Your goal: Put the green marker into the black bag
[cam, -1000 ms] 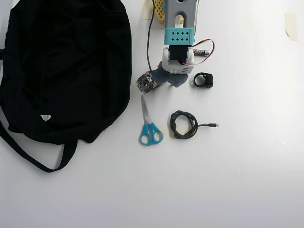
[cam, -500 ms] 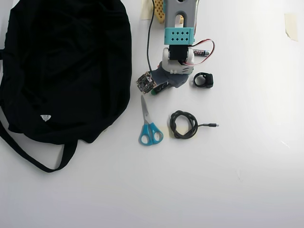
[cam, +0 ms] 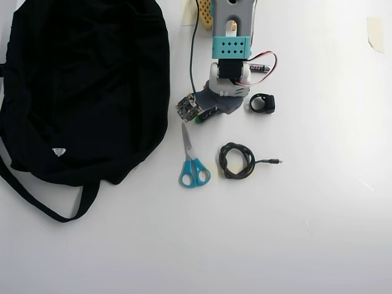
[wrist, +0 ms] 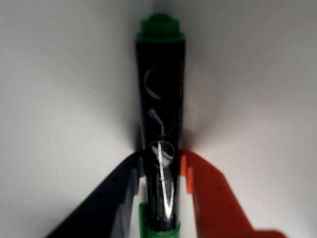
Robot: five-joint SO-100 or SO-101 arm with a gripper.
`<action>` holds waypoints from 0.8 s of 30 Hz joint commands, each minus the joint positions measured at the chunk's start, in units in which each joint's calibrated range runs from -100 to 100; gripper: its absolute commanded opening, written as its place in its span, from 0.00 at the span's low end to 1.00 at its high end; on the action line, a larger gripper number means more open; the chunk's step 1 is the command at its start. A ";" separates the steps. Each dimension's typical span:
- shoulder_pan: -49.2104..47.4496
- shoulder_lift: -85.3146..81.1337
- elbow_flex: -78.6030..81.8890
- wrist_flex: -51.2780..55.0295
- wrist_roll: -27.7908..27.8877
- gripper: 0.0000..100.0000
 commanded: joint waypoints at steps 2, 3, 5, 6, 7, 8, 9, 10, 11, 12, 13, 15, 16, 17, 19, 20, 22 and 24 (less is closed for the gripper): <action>-0.55 -1.29 -4.59 4.19 0.35 0.02; -0.55 -1.37 -5.31 5.39 0.35 0.02; -0.55 -1.37 -6.84 7.63 0.35 0.02; -0.55 -1.37 -7.65 8.84 0.35 0.02; -0.55 -1.37 -8.55 10.05 0.40 0.02; -0.55 -1.37 -9.27 11.25 0.76 0.02; -0.55 -1.37 -10.07 12.11 0.97 0.02; -0.55 -1.37 -10.88 12.80 1.03 0.02; -0.55 -1.37 -12.41 14.35 1.13 0.02; -0.55 -1.37 -13.13 15.13 1.45 0.02; -0.55 -1.37 -13.76 15.99 1.87 0.02; -0.55 -1.46 -15.29 17.37 2.02 0.02; -0.55 -1.54 -16.18 18.14 2.08 0.02; -0.55 -1.87 -16.99 19.00 2.39 0.02; -0.55 -3.20 -17.98 19.95 3.28 0.02; -0.55 -4.11 -18.25 20.12 3.54 0.02; -0.55 -6.52 -18.52 20.30 4.65 0.02; -0.55 -9.34 -18.52 20.30 5.80 0.02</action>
